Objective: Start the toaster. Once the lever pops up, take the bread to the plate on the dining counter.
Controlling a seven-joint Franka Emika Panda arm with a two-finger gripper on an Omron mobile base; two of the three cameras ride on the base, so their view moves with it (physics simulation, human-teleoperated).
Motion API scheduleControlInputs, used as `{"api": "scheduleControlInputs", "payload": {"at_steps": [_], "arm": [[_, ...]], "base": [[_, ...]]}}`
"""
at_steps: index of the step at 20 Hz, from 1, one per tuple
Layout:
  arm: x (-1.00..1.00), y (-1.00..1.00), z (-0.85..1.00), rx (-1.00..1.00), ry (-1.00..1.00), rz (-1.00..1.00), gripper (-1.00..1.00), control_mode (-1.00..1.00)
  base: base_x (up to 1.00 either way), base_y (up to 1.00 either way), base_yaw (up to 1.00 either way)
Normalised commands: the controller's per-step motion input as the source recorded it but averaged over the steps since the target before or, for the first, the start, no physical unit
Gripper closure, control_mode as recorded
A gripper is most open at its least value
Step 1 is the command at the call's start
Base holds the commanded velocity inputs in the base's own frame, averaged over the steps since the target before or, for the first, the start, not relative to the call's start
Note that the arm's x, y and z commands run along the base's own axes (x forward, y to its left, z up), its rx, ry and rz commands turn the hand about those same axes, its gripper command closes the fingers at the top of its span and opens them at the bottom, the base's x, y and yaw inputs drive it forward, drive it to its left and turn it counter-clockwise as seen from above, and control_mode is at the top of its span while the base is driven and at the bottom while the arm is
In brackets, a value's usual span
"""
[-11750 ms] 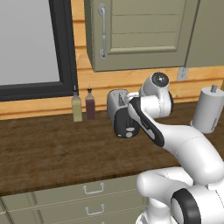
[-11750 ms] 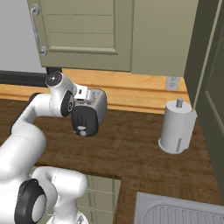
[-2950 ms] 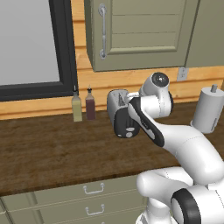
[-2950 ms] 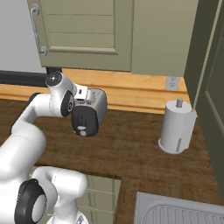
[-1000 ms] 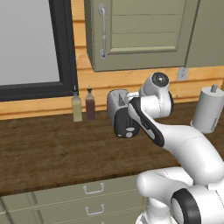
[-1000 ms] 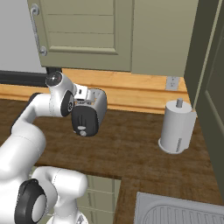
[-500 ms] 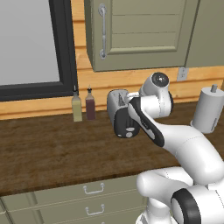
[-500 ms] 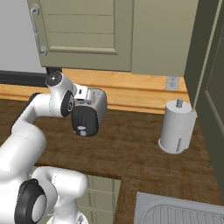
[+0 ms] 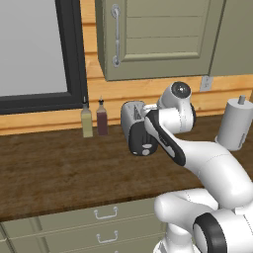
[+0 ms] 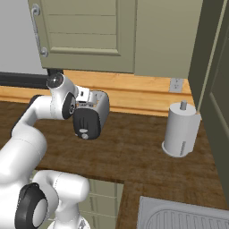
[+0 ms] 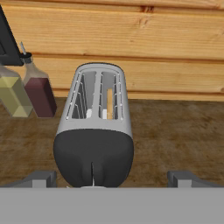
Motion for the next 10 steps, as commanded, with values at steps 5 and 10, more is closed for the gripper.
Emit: {"api": "scheduleControlInputs", "payload": {"at_steps": [5, 10], "arm": [[0.0, 0.0, 0.0, 0.0, 0.0, 0.0, -1.0, -1.0], [0.0, 0.0, 0.0, 0.0, 0.0, 0.0, -1.0, -1.0]], "base": [[0.0, 0.0, 0.0], [0.0, 0.0, 0.0]]}}
